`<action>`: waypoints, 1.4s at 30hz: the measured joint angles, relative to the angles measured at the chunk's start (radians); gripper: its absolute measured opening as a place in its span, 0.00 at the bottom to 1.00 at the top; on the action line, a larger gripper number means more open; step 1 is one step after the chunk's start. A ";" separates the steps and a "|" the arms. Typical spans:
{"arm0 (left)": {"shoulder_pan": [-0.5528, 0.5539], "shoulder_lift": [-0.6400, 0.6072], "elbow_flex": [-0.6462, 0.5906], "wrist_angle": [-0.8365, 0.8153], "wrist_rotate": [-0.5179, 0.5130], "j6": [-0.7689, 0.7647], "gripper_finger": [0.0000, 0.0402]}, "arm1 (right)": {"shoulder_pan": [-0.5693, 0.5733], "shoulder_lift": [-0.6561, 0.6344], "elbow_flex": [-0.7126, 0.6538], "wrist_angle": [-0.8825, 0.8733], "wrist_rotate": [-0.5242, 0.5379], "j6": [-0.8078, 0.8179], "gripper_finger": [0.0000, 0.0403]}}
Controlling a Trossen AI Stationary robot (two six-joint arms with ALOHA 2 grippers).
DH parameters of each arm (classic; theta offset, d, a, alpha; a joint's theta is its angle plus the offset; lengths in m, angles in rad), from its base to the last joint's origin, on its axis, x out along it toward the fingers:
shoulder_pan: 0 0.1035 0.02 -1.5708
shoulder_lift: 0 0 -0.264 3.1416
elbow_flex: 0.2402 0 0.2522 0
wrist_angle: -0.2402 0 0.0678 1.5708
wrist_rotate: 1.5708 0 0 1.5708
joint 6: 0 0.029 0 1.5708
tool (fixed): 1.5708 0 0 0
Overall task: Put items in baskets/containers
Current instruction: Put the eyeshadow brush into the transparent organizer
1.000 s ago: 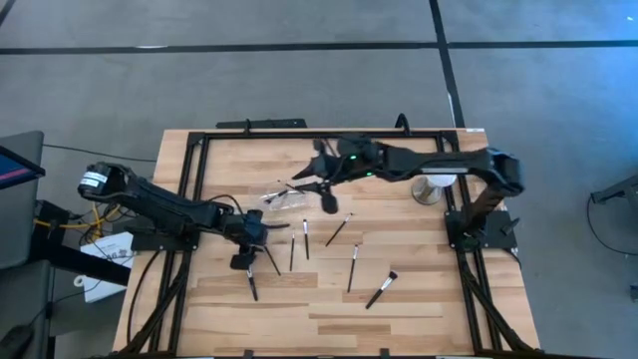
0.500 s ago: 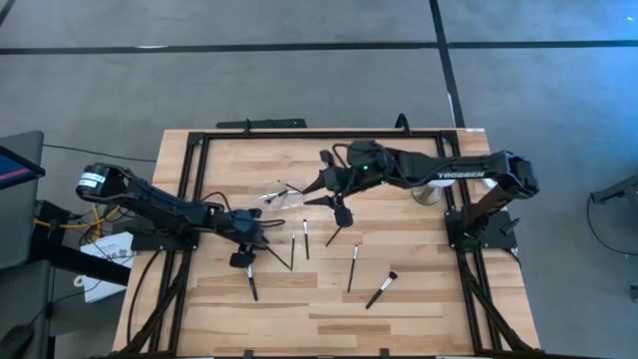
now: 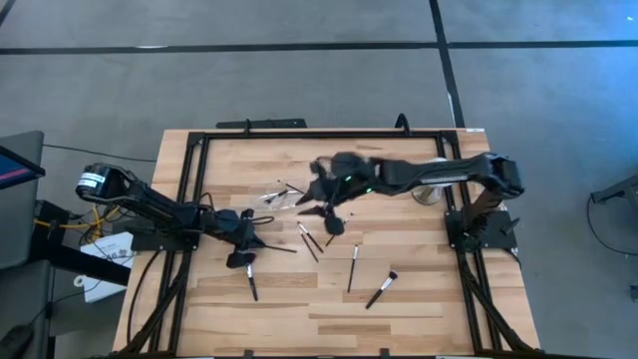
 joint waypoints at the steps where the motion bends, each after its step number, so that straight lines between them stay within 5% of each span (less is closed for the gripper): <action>1: -0.003 0.000 0.004 0.006 -0.001 -0.002 0.03 | 0.006 0.022 -0.006 -0.033 0.000 0.022 0.27; 12: -0.004 -0.007 0.042 -0.014 0.007 -0.031 0.02 | 0.068 0.407 0.046 0.066 0.112 0.137 0.27; 21: -0.004 -0.008 0.046 -0.003 -0.028 -0.080 0.01 | 0.074 0.614 0.252 0.040 0.023 0.207 0.27; 32: -0.004 -0.011 0.054 0.002 -0.030 -0.108 0.02 | 0.073 0.700 0.319 0.014 0.047 0.193 0.27; 42: -0.034 -0.011 0.054 0.050 -0.082 -0.102 0.19 | 0.068 0.702 0.317 0.008 0.048 0.193 0.27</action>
